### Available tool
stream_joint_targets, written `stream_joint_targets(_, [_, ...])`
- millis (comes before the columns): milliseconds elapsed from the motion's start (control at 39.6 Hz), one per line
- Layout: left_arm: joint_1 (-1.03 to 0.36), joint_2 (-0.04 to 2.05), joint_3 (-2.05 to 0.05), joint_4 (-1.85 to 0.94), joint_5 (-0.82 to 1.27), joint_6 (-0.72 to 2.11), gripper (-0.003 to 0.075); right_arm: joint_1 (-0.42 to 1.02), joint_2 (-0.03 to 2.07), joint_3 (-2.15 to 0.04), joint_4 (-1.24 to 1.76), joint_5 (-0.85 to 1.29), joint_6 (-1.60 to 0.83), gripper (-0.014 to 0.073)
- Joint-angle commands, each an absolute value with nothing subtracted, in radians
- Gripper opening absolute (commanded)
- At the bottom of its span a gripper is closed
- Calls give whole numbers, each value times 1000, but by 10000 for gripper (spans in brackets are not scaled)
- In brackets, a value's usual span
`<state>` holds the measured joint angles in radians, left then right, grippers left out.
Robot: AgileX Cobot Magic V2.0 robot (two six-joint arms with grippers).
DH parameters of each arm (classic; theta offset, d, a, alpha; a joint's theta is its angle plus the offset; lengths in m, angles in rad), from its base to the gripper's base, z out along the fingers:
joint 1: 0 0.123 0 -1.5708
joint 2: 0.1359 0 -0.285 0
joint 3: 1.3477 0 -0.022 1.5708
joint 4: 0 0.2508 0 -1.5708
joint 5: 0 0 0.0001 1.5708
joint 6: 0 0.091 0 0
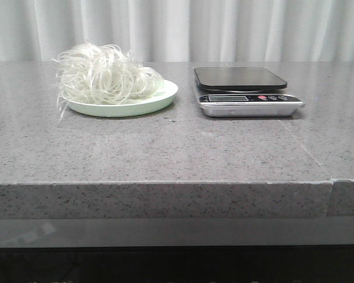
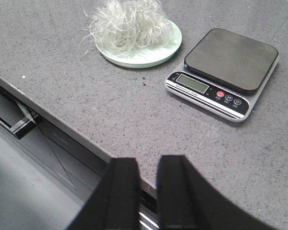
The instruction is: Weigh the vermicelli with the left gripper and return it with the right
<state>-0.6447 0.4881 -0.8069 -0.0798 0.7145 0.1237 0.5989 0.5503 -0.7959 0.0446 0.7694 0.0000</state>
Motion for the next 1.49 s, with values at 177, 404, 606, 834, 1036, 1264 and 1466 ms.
stream_joint_targets(177, [-653, 495, -832, -87, 640, 114, 155, 594, 553, -820, 35, 703, -7, 158])
stream_joint_targets(404, [-653, 495, -832, -87, 640, 114, 155, 594, 553, -820, 35, 703, -7, 158])
stream_joint_targets(606, [-618, 420, -740, -92, 583, 114, 155, 594, 553, -820, 35, 704, -7, 158])
stream_joint_targets(834, [-415, 238, -522, -47, 504, 114, 155, 594, 553, -820, 35, 705, -7, 158])
stream_joint_targets(1036, [-232, 56, -287, -26, 275, 114, 155, 594, 553, -820, 35, 705, -7, 158])
stream_joint_targets(1264, [-68, -26, -54, -52, 5, 114, 155, 594, 553, -820, 35, 707, -7, 158])
stream_joint_targets(1466, [-36, -28, 42, -123, -46, 114, 155, 594, 553, -820, 35, 708, -7, 158])
